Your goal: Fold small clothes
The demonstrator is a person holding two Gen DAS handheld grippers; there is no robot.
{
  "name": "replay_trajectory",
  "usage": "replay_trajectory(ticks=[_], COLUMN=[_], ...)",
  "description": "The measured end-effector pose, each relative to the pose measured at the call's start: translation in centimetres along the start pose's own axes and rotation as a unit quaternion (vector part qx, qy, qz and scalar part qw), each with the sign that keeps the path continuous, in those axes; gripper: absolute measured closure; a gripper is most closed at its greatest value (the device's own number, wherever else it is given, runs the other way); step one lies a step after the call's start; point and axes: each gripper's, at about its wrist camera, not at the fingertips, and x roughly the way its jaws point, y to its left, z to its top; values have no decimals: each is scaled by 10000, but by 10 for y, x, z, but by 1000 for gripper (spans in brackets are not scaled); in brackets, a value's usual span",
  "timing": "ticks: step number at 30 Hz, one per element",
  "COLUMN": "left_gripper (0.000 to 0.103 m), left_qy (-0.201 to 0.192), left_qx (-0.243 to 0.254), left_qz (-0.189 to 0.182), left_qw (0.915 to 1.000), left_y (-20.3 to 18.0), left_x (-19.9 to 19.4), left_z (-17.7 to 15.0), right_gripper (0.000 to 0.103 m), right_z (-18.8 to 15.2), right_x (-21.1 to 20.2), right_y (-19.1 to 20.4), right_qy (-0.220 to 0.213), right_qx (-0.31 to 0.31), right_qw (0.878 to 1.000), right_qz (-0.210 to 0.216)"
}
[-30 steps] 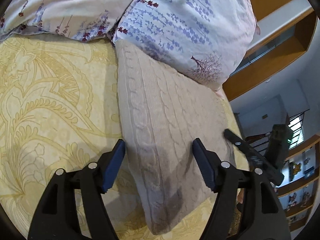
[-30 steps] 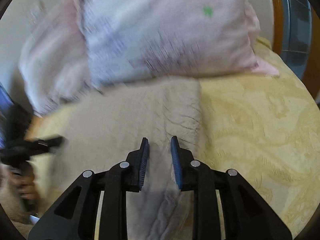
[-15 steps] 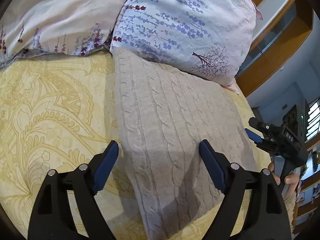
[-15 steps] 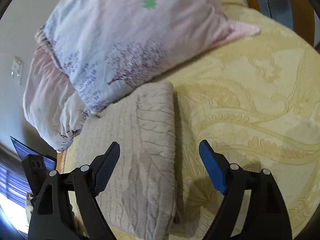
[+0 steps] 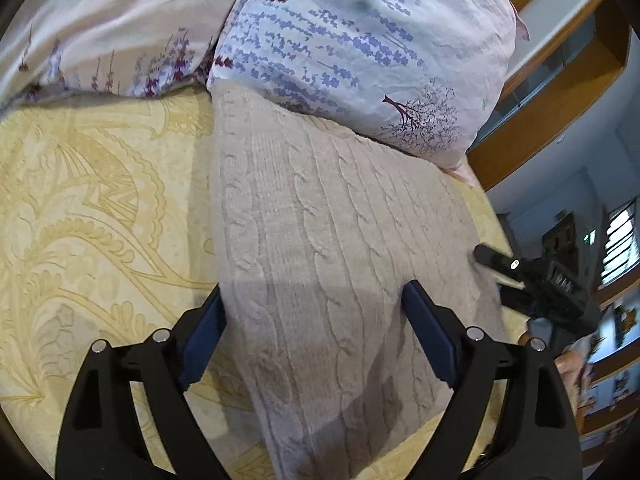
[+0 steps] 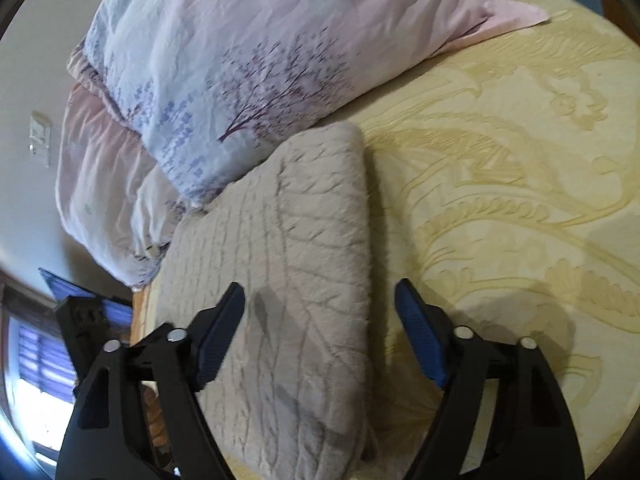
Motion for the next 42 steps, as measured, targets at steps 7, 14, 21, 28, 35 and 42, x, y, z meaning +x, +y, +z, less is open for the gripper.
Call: replay_trajectory(ticks=[7, 14, 21, 28, 35, 42], left_gripper=[28, 59, 65, 65, 56, 49], left_qy=[-7, -113, -300, -841, -524, -962], left_qx=[-751, -1033, -713, -691, -1616, -1526], left_qz=[-659, -1034, -1115, -779, -451, -338], left_qw=[9950, 9892, 9907, 9910, 9844, 9830], left_y=[24, 36, 35, 81, 160, 161], left_x=[4, -4, -38, -115, -110, -138], left_z=[5, 3, 0, -11, -29, -35], right_gripper=[43, 69, 73, 74, 60, 55], right_z=[-4, -11, -23, -49, -73, -57], right_x=[9, 4, -9, 27, 94, 60], right_y=[5, 6, 61, 133, 148, 125], right_qy=[190, 128, -187, -241, 358, 94], right_qx=[-113, -93, -814, -1826, -1983, -1395], right_qw=[9992, 9976, 9951, 9811, 9795, 9898], right_qz=[323, 667, 534, 595, -32, 264])
